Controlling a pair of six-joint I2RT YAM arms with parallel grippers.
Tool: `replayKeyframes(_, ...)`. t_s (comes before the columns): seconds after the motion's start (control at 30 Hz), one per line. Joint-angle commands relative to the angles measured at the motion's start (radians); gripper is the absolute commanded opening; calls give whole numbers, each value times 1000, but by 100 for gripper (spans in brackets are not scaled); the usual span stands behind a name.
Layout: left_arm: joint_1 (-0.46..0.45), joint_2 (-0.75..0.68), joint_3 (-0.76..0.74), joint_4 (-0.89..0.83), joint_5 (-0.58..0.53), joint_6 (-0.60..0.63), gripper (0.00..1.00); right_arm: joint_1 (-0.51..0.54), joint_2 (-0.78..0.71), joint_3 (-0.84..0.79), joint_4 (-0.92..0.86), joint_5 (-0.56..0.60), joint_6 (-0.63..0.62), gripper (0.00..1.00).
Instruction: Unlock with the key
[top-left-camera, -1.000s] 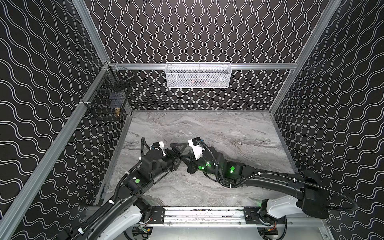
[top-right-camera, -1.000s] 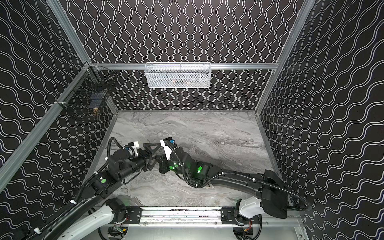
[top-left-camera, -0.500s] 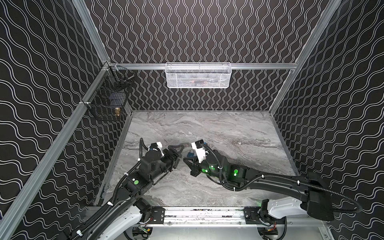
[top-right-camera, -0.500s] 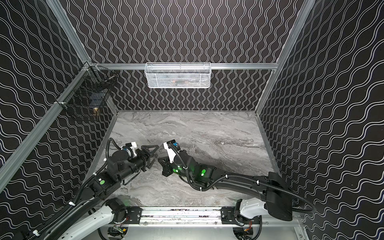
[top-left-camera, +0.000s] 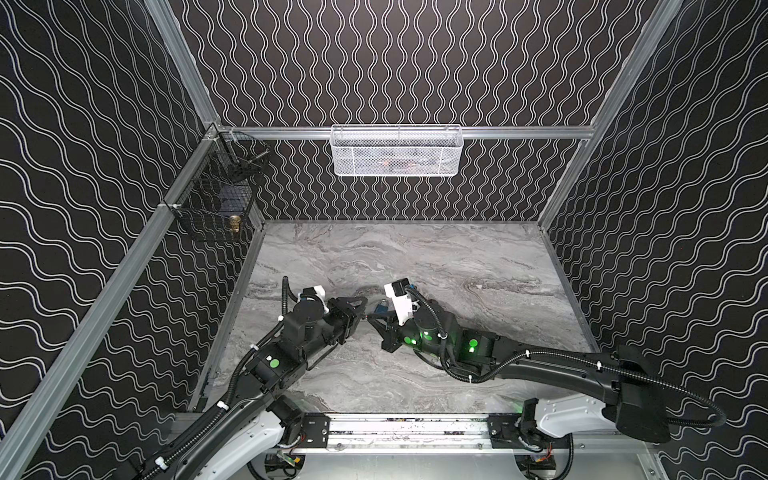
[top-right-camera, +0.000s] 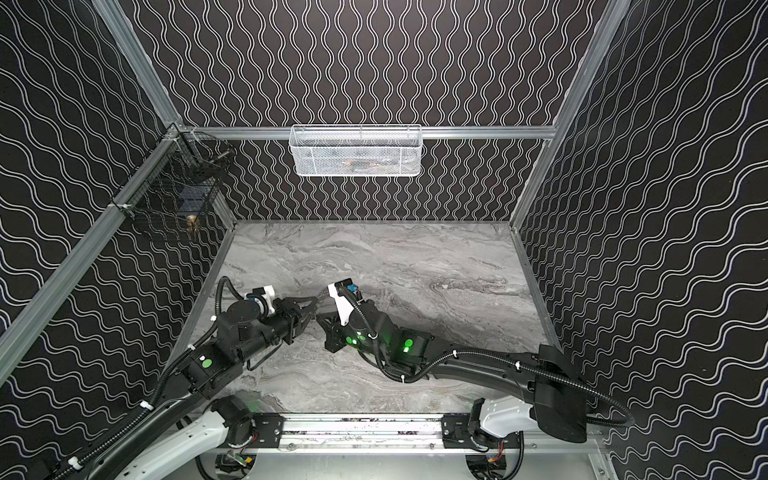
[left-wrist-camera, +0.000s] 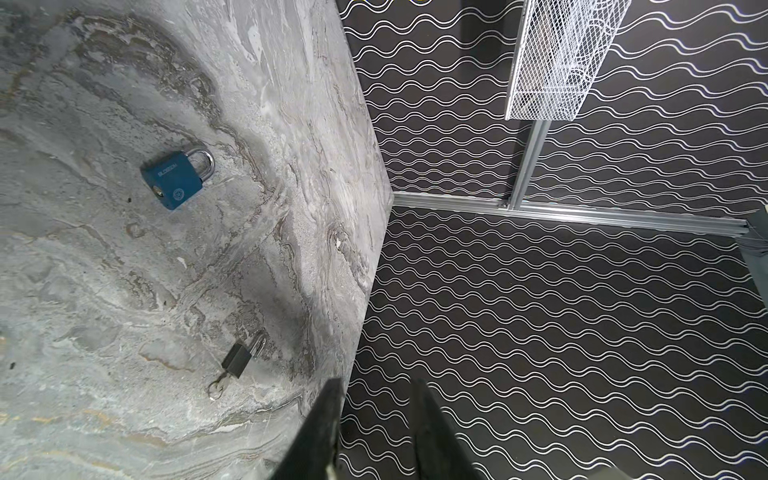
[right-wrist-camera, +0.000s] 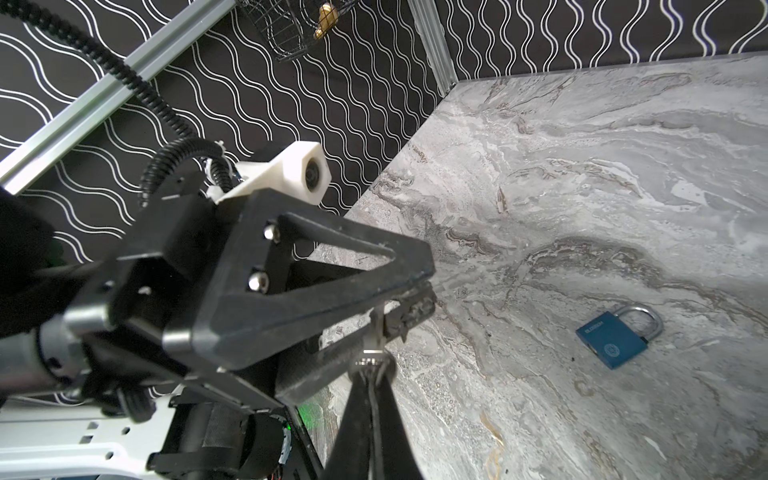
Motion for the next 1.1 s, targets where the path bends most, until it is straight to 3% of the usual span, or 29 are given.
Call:
replayKeyframes(0.0,-2,-6,-1,5,-15,-13,26,0,-10,-1,19,20,-13,0)
replayKeyframes(0.63,-2,8,-5,12,-14,-1,0,0,-19,-6,14,29,-15,0)
replayKeyframes(0.8,-2,13,6,-19,-32,50,0,0,-36,-10,6,43,-15,14)
replayKeyframes(0.9,-2,14,4,-21,-38,94,0,-2,-60,-10,-14,36,-11,29)
replayKeyframes(1.07,-2,31,35,-14,-37,282,0,-14,-90,9,-80,-27,9,44)
